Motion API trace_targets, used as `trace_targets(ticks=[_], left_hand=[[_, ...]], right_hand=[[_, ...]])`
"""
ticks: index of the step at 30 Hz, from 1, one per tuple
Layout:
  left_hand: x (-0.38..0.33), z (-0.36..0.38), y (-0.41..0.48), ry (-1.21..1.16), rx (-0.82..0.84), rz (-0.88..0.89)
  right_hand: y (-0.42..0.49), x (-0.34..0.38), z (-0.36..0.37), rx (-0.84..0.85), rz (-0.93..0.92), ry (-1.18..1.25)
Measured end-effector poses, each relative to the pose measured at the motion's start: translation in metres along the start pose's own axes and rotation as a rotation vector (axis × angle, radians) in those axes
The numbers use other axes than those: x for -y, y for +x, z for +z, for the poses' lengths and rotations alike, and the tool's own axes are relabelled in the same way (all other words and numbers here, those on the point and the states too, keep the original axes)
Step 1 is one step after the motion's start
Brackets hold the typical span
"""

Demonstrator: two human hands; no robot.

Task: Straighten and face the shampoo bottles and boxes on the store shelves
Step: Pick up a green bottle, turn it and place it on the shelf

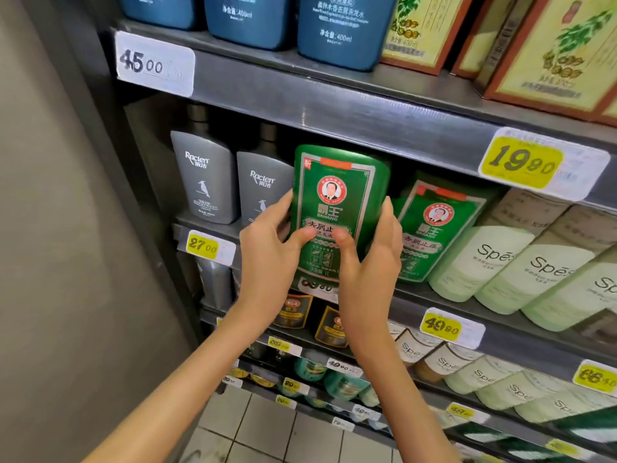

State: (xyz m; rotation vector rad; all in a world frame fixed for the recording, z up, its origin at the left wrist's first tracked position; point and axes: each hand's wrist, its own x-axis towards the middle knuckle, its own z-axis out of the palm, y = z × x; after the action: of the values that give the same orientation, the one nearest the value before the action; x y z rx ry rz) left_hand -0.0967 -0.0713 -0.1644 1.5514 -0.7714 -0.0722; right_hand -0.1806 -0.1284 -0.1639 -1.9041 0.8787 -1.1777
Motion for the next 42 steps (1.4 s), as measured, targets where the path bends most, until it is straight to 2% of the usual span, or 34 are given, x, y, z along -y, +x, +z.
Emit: trace_targets(ticks=[6, 11, 17, 21, 26, 33, 42], left_hand=[[0.014, 0.010, 0.004, -0.023, -0.030, -0.008], [0.021, 0.012, 0.009, 0.024, -0.061, 0.065], [0.024, 0.022, 0.009, 0.073, -0.152, 0.135], [0.024, 0.026, 0.010, 0.094, -0.145, 0.163], [0.034, 0.024, 0.000, 0.117, -0.098, 0.158], [0.056, 0.017, -0.011, 0.316, 0.035, -0.077], [0.057, 0.033, -0.004, 0.426, 0.010, -0.111]], right_hand=[[-0.003, -0.016, 0.014, -0.139, -0.006, -0.006], [0.003, -0.020, 0.024, -0.235, -0.073, -0.054], [0.008, -0.020, 0.031, -0.278, -0.030, -0.046], [0.010, -0.019, 0.036, -0.320, -0.009, -0.062], [0.005, -0.020, 0.034, -0.269, -0.022, -0.088], [-0.035, -0.036, 0.019, -0.053, 0.171, -0.007], [-0.026, -0.041, 0.010, 0.092, 0.328, 0.138]])
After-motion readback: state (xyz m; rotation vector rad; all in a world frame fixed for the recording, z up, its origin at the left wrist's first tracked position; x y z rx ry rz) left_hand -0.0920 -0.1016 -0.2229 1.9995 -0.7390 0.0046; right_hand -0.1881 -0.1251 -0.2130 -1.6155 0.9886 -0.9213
